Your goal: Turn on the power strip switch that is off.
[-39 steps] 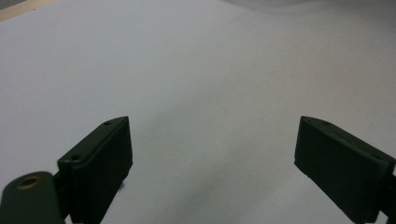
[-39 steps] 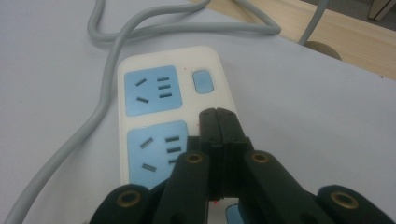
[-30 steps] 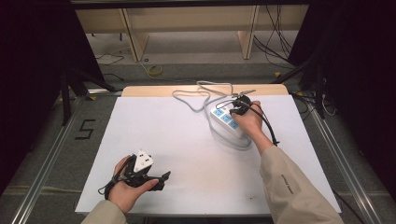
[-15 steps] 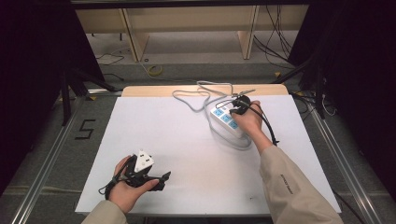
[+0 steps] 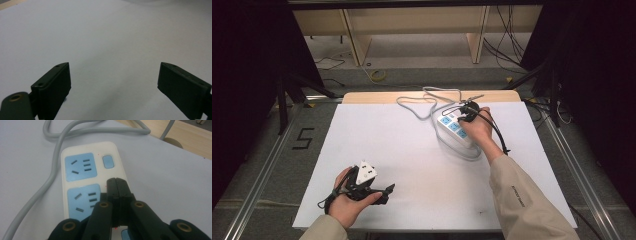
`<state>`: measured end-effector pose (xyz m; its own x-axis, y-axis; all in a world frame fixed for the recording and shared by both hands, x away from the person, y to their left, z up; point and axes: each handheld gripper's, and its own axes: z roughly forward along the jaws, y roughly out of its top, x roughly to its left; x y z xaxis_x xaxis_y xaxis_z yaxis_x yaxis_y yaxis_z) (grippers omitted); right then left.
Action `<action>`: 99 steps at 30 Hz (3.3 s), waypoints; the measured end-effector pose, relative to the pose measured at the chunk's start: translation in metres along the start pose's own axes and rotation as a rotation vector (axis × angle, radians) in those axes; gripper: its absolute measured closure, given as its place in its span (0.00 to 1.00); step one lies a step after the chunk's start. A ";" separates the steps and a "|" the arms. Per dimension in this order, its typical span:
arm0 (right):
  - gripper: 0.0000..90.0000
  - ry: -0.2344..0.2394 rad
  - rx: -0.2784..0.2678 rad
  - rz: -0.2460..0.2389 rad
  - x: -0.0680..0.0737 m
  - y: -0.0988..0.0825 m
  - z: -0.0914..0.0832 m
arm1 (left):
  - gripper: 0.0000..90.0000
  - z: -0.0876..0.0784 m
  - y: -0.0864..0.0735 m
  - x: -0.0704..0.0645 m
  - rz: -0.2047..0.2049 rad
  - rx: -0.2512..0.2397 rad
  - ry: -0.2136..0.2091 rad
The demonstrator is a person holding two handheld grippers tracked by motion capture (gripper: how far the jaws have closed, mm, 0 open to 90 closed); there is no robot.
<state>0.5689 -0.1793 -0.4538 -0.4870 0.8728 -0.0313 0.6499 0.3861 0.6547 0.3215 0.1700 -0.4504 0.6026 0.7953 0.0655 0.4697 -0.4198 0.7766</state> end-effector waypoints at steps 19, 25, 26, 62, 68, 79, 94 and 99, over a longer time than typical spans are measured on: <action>1.00 -0.005 0.021 -0.010 0.001 0.003 0.001 | 0.12 0.001 0.000 -0.001 0.003 -0.002 -0.001; 1.00 0.002 0.031 0.002 0.000 0.004 0.001 | 0.12 0.000 0.000 -0.001 0.002 -0.003 -0.001; 1.00 0.002 0.033 0.003 0.000 0.005 0.001 | 0.12 0.000 0.000 -0.001 0.001 -0.003 -0.001; 1.00 0.004 0.058 0.007 -0.003 0.005 0.000 | 0.12 -0.001 0.000 -0.001 0.000 -0.006 0.002; 1.00 0.007 0.049 0.012 -0.004 0.003 -0.001 | 0.12 -0.001 0.000 -0.002 0.002 -0.006 0.001; 1.00 -0.002 0.048 0.004 -0.002 0.003 -0.001 | 0.12 -0.001 0.000 -0.002 0.002 -0.009 0.002; 1.00 -0.017 0.037 0.002 -0.001 0.003 -0.002 | 0.12 -0.001 0.000 -0.002 0.005 -0.005 0.001; 1.00 -0.022 0.005 0.006 -0.002 -0.001 -0.003 | 0.12 0.000 0.000 -0.002 0.006 -0.002 0.002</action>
<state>0.5672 -0.1823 -0.4524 -0.4704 0.8813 -0.0441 0.6557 0.3826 0.6509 0.3199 0.1683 -0.4501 0.6044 0.7934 0.0718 0.4642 -0.4239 0.7777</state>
